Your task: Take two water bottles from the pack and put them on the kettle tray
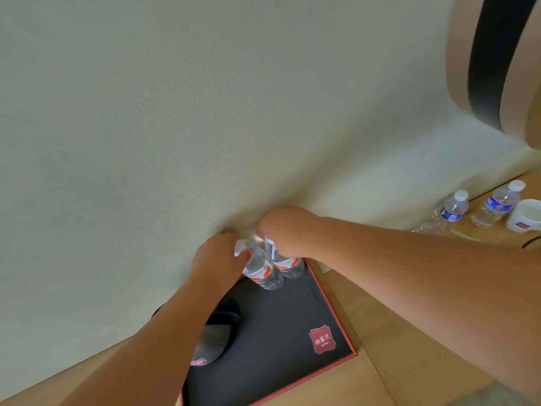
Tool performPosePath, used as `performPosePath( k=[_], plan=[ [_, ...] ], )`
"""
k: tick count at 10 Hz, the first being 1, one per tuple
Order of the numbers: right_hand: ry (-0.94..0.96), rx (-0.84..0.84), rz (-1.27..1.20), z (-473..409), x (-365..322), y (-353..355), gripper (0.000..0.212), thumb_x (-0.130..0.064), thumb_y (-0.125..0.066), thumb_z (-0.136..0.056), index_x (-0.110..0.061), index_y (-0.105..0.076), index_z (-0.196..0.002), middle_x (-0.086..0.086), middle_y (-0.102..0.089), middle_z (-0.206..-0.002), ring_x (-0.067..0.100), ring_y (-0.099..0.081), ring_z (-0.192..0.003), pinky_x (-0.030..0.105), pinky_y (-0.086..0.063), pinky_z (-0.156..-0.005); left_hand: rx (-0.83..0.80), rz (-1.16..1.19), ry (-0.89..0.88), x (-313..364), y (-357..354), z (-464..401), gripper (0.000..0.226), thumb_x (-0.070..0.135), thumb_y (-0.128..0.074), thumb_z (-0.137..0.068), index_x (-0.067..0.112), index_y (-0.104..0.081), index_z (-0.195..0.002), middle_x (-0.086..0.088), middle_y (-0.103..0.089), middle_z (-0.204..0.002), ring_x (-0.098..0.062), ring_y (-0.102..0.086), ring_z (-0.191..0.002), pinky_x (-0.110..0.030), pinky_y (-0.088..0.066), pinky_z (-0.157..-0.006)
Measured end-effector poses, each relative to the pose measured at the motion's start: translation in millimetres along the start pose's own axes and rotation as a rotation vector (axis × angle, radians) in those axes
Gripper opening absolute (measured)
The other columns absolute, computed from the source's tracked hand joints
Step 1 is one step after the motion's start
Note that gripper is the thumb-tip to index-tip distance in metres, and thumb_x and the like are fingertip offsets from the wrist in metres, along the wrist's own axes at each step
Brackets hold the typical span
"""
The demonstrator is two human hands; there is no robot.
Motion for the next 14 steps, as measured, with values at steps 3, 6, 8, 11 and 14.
performPosePath(
  k=[3, 6, 8, 11, 14],
  plan=[
    [0.023, -0.044, 0.072, 1, -4, 0, 0.015, 0.002, -0.057, -0.093, -0.007, -0.059, -0.082, 0.006, -0.052, -0.078, 0.027, -0.049, -0.077, 0.028, -0.028, -0.048, -0.086, -0.208, -0.254, 32, -8, 15, 0.033, 0.047, -0.058, -0.097, 0.032, -0.059, -0.126, 0.0, -0.062, -0.107, -0.025, -0.067, -0.093, -0.03, -0.045, -0.068],
    [0.024, -0.058, 0.143, -2, -5, 3, 0.046, 0.001, -0.054, -0.097, -0.013, -0.032, -0.06, 0.0, -0.033, -0.062, 0.018, -0.037, -0.056, 0.027, -0.025, -0.049, -0.158, -0.26, -0.289, 44, -11, 13, 0.028, 0.029, -0.06, -0.099, 0.016, -0.062, -0.123, -0.006, -0.058, -0.124, -0.029, -0.067, -0.101, -0.038, -0.054, -0.082],
    [0.075, -0.032, 0.182, -2, -5, 9, 0.022, -0.002, -0.06, -0.094, -0.011, -0.054, -0.075, 0.002, -0.048, -0.067, 0.025, -0.052, -0.073, 0.032, -0.034, -0.058, -0.072, -0.212, -0.299, 53, -5, 5, 0.033, 0.024, -0.065, -0.097, 0.012, -0.063, -0.127, -0.008, -0.057, -0.131, -0.032, -0.068, -0.1, -0.039, -0.057, -0.081],
    [0.021, -0.033, 0.143, 4, -12, 4, 0.009, -0.002, -0.056, -0.097, -0.008, -0.062, -0.1, 0.003, -0.057, -0.08, 0.025, -0.053, -0.083, 0.03, -0.035, -0.067, -0.043, -0.267, -0.303, 48, -12, 27, 0.032, 0.021, -0.064, -0.096, 0.013, -0.058, -0.126, -0.008, -0.054, -0.12, -0.027, -0.06, -0.097, -0.038, -0.052, -0.07],
    [-0.068, -0.013, 0.135, 43, -7, 0, 0.069, -0.025, -0.063, -0.096, -0.014, -0.028, -0.155, 0.011, -0.066, -0.124, 0.031, -0.068, -0.105, 0.038, -0.055, -0.077, 0.096, -0.201, -0.253, 8, 16, 71, 0.08, 0.054, -0.054, -0.1, 0.017, -0.02, -0.163, -0.009, -0.038, -0.162, -0.03, -0.05, -0.138, -0.041, -0.045, -0.107]
  ],
)
Point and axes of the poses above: each hand's wrist, its own z-axis away from the middle knuckle, its own y-axis out of the back of the hand, x = y × z, the point moved 10 cm from there along -z, towards the middle knuckle
